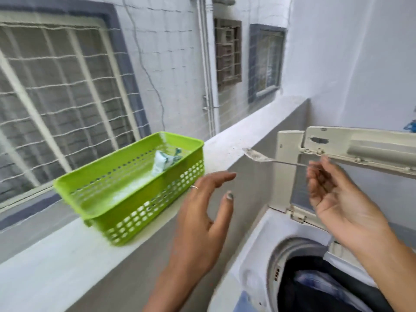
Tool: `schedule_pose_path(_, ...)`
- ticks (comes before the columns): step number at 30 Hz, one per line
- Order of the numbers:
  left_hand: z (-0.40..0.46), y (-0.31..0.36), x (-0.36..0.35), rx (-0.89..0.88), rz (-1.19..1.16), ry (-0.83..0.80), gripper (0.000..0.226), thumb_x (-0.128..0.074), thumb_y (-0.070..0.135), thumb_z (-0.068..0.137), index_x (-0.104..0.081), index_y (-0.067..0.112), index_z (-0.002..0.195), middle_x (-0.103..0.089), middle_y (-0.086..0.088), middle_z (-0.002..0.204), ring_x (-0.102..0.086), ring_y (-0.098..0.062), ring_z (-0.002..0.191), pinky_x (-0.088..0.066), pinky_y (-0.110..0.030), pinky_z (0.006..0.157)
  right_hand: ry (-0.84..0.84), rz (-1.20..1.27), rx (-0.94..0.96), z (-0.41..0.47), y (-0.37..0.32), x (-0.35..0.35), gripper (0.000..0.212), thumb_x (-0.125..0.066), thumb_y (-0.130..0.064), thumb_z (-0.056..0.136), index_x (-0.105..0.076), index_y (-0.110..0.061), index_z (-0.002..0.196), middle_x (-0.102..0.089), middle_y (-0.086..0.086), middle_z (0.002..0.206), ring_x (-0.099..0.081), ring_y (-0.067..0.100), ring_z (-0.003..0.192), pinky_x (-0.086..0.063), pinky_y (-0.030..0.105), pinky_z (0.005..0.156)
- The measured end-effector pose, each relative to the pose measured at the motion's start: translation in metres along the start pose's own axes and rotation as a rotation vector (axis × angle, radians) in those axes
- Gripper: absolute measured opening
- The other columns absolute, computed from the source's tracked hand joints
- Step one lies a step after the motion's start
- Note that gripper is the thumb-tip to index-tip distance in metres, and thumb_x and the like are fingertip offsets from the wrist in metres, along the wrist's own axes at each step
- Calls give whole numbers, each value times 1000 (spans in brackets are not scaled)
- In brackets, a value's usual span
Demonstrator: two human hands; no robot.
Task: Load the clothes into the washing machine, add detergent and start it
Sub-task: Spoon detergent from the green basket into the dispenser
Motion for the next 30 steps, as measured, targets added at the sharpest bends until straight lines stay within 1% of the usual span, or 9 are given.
schedule_pose_path(5,-9,28,76,-103,103,126,23,-47,24,91,-65,24,106,-63,13,110,-58,-6,111,-49,-39,92,-148,-41,-61,4,22,-69,51,-53,-18,91,-68,-15,43,-65,-5,52,-64,2,50,-49,10,46)
schedule_pose_path(7,-8,27,97,-94,169,151,23,-46,27,92,-66,25,104,-63,15,108,-58,-5,110,-49,-39,92,-184,-54,-77,4,33,-92,42,-55,-18,91,-68,-14,51,-65,-3,52,-64,3,49,-49,11,45)
schedule_pose_path(10,0,11,119,-14,253,179,26,-45,36,89,-66,28,102,-64,18,106,-58,-2,106,-48,-36,91,-211,-74,-101,8,47,-114,35,-56,-16,92,-65,-11,58,-65,-1,51,-65,6,49,-50,12,45)
schedule_pose_path(13,15,-18,132,138,271,193,22,-47,39,86,-65,36,96,-64,22,101,-58,5,96,-50,-37,86,-225,-132,-110,8,57,-128,25,-57,-16,91,-59,-7,68,-65,0,49,-65,7,48,-50,13,46)
schedule_pose_path(16,38,-41,133,256,305,138,13,-52,32,92,-64,37,96,-67,14,103,-62,-3,96,-51,-35,85,-215,-149,-107,10,63,-130,21,-58,-15,90,-56,-6,72,-65,2,48,-65,8,47,-52,14,47)
schedule_pose_path(19,63,-50,122,295,373,12,18,-50,31,94,-65,32,103,-68,8,110,-62,-11,101,-50,-37,89,-198,-166,-110,13,67,-129,20,-59,-15,90,-56,-5,72,-65,2,48,-65,8,47,-52,14,47)
schedule_pose_path(24,88,-58,102,315,563,-181,19,-46,32,93,-65,34,91,-68,5,112,-61,-18,108,-49,-39,92,-190,-178,-125,18,68,-133,20,-60,-14,89,-56,-5,72,-65,3,48,-66,9,47,-53,14,47)
schedule_pose_path(27,94,-65,99,327,698,-215,25,-45,34,92,-68,27,99,-69,3,113,-62,-23,107,-48,-35,85,-210,-212,-117,21,65,-138,20,-62,-17,88,-57,-5,74,-65,5,50,-66,10,49,-53,15,49)
schedule_pose_path(30,98,-68,100,321,752,-208,29,-43,34,92,-69,24,100,-69,0,111,-62,-27,101,-46,-33,79,-227,-247,-110,24,63,-143,20,-62,-18,88,-57,-4,75,-66,6,52,-67,10,49,-54,15,49)
Point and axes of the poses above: each hand's wrist, its own z-axis towards the middle knuckle, its own x-axis out of the back of the hand, y = z × x, the point moved 10 cm from there along z, towards the middle knuckle
